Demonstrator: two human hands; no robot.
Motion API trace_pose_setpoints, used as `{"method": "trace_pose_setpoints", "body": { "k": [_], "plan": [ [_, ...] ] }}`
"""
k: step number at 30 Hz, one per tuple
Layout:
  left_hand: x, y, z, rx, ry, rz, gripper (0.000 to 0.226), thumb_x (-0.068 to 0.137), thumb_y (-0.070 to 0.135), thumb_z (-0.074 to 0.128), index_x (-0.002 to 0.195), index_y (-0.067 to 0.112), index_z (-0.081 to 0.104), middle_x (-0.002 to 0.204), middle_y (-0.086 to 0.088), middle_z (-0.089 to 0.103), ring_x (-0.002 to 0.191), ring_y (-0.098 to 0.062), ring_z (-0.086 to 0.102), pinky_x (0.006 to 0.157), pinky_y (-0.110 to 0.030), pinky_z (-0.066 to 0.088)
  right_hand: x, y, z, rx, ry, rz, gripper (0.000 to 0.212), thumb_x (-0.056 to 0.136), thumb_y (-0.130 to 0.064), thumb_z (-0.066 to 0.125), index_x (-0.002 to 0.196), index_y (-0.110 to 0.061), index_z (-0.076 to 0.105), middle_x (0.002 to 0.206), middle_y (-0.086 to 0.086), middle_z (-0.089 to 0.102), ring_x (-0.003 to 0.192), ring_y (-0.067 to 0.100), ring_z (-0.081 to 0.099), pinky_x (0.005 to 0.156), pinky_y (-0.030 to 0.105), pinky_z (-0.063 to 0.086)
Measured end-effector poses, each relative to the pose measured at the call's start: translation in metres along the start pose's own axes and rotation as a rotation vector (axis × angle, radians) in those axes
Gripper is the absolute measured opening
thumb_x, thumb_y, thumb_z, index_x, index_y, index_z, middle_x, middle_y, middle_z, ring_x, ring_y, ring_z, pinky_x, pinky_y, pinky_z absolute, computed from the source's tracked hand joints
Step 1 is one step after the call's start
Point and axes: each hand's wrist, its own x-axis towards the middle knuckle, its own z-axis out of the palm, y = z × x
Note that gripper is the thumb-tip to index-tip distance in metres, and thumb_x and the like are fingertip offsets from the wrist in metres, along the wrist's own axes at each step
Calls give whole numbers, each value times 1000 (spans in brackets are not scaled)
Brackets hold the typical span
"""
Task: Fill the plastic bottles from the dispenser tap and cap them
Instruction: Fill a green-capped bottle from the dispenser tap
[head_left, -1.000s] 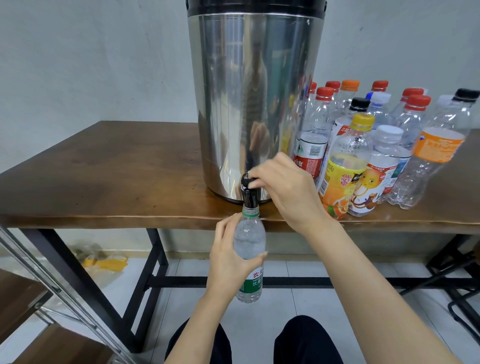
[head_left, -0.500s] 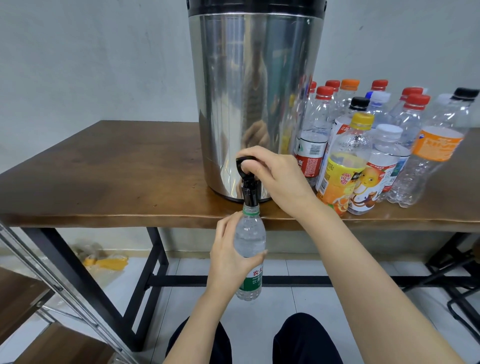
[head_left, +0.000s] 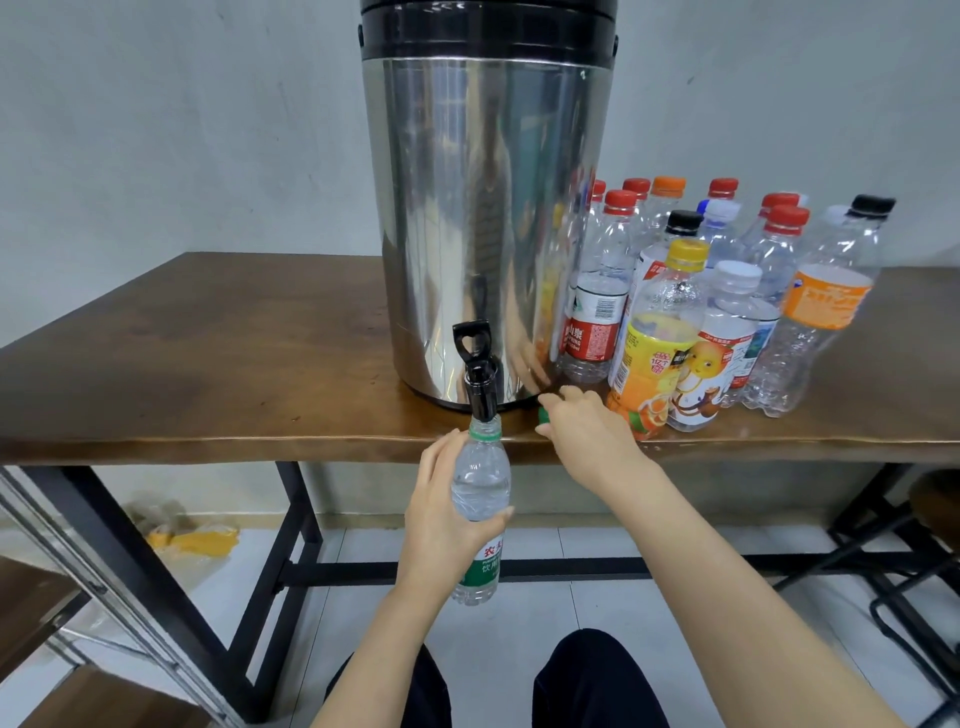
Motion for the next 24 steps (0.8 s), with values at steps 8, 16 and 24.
{"method": "trace_pose_setpoints", "body": {
  "k": [8, 16, 24],
  "plan": [
    [-20, 1, -3, -36, -66, -48, 90, 66, 16, 89, 139, 42, 42, 154, 32, 22, 125, 24, 33, 90, 4, 33, -2, 5, 12, 170, 88, -54, 32, 101, -18, 53, 133, -13, 53, 122, 9, 55, 111, 25, 47, 73, 33, 43],
    [-35, 2, -21, -107, 52, -80, 90, 62, 14, 90, 131, 49, 46, 125, 20, 56, 116, 0, 56, 97, -36, 53, -32, -6, -21, 615, 388, -160, 36, 96, -15, 60, 131, -15, 57, 115, -4, 56, 97, 6, 42, 89, 23, 37],
    [-31, 20, -64, -78, 115, -25, 90, 61, 11, 91, 127, 53, 45, 120, 26, 60, 112, 5, 57, 90, -24, 52, -39, -61, -84, 717, 193, -553, 32, 91, -7, 64, 121, -18, 65, 103, -16, 57, 90, -4, 51, 78, 6, 34]
  ]
}}
